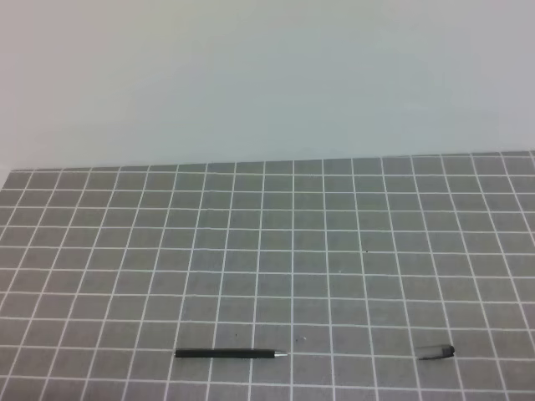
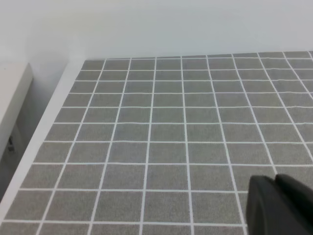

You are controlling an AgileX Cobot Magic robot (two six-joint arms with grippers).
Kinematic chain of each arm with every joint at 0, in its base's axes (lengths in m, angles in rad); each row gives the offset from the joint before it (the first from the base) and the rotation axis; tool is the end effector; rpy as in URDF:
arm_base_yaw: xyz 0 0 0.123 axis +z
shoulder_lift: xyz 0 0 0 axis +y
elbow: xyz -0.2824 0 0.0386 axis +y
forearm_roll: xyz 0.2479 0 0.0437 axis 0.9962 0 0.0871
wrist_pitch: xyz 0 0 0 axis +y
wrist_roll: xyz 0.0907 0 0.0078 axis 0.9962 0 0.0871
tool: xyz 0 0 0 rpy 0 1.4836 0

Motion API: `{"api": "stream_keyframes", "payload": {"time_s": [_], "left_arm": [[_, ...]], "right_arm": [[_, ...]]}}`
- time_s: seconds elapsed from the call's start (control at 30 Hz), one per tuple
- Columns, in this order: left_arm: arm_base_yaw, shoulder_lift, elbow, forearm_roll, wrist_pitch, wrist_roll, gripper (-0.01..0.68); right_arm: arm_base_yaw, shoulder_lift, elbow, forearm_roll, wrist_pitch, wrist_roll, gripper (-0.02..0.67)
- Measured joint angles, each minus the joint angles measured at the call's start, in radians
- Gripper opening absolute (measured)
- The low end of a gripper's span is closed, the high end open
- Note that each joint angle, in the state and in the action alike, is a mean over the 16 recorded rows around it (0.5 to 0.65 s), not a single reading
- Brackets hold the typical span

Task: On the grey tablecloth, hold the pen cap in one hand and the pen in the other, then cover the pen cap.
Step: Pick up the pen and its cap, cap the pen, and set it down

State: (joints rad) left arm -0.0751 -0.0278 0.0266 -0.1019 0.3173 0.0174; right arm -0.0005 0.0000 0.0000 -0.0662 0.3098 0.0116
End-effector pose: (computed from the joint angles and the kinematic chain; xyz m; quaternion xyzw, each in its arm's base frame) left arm 0.0527 -0.0069 0.1771 0.0082 0.7827 -0.0604 0.6194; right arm 0.0543 -0.0019 0.1851 -0.0136 0.7809 -0.0241 0.6240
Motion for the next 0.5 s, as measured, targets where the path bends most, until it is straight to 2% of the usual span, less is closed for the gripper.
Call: {"api": "stream_keyframes", "payload": {"time_s": [0.5], "left_arm": [[0.000,0.000,0.008,0.000,0.000,0.000,-0.003]], "right_arm": [[0.000,0.000,0.000,0.000,0.000,0.000,-0.001]]}}
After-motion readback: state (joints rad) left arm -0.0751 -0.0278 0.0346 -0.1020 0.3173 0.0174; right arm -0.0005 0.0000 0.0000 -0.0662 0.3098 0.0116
